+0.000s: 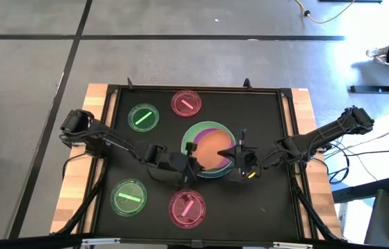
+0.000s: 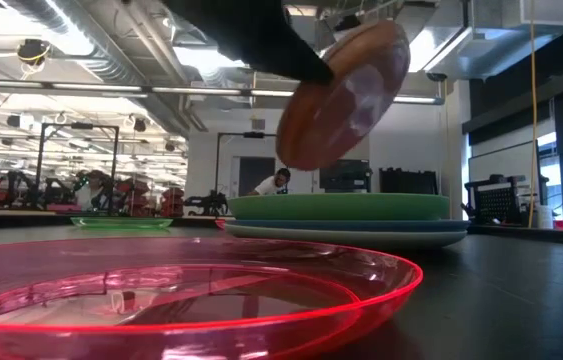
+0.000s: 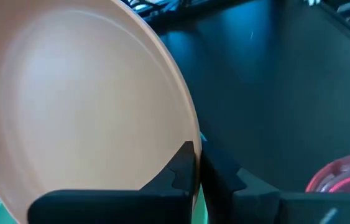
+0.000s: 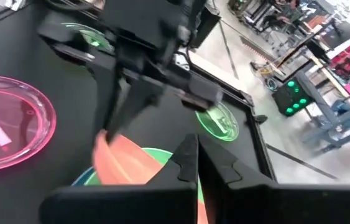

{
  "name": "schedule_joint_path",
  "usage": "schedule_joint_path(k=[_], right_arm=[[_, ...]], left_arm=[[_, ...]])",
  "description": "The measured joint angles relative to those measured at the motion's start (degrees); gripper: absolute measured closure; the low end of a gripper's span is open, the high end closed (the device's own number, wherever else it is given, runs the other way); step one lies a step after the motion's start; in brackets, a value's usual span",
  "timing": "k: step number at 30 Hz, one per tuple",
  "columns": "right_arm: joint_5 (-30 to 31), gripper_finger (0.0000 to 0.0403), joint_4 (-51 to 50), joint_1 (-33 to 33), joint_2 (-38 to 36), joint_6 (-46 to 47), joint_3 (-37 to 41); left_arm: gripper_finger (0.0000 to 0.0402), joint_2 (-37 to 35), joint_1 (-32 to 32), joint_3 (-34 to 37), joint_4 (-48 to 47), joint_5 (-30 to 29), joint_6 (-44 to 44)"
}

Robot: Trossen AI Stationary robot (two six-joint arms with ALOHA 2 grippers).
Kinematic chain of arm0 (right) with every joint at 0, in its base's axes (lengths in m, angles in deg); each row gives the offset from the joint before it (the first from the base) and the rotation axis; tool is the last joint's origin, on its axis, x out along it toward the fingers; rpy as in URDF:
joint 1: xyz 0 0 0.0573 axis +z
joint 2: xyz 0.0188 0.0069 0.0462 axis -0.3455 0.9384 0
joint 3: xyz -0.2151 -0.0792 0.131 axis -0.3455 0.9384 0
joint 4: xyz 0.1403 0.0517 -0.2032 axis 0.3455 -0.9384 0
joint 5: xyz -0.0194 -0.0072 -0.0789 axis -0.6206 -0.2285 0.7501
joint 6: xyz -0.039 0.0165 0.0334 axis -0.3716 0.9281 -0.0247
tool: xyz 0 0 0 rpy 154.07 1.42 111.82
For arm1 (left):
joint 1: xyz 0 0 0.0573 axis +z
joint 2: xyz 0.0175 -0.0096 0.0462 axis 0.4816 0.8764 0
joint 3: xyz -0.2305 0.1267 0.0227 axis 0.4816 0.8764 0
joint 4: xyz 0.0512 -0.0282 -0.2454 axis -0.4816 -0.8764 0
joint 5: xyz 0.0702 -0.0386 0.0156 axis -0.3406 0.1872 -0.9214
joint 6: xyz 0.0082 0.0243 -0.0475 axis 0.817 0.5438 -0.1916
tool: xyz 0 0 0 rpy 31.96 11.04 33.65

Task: Stack plastic plates
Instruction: Stack the orange plate on top of the purple plate

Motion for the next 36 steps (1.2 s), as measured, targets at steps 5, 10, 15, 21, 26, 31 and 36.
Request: schedule_joint_path(k=[5,10,15,21,26,31,36], right_arm=[[-0.10,0.0402,-0.16,0.00,0.02,-0.05,0.00],[-0.10,0.0402,-1.21,0.00,0.02,0.00,0.00],[-0.12,0.0402,-1.25,0.00,0.02,0.02,0.00],[-0.12,0.0402,-1.27,0.00,0.04,0.04,0.00],[-0.12,0.0402,-1.31,0.00,0.07,0.06,0.00],[-0.13,0.0402,-1.60,0.00,0.34,0.07,0.02],[-0.14,0.0402,-1.62,0.00,0.58,0.06,0.02]], left_arm=[[0.0388,0.00,2.56,4.13,3.92,1.92,-1.16],[0.0388,0.00,3.62,6.75,4.32,0.65,-2.03],[0.0388,0.00,3.60,6.85,4.46,0.30,-2.01],[0.0388,0.00,3.60,6.61,9.78,1.43,-1.57],[0.0388,0.00,4.63,6.66,9.43,0.80,-2.12],[0.0388,0.00,5.46,8.46,9.39,1.47,-4.41],[0.0388,0.00,5.41,9.78,9.17,1.52,-4.76]])
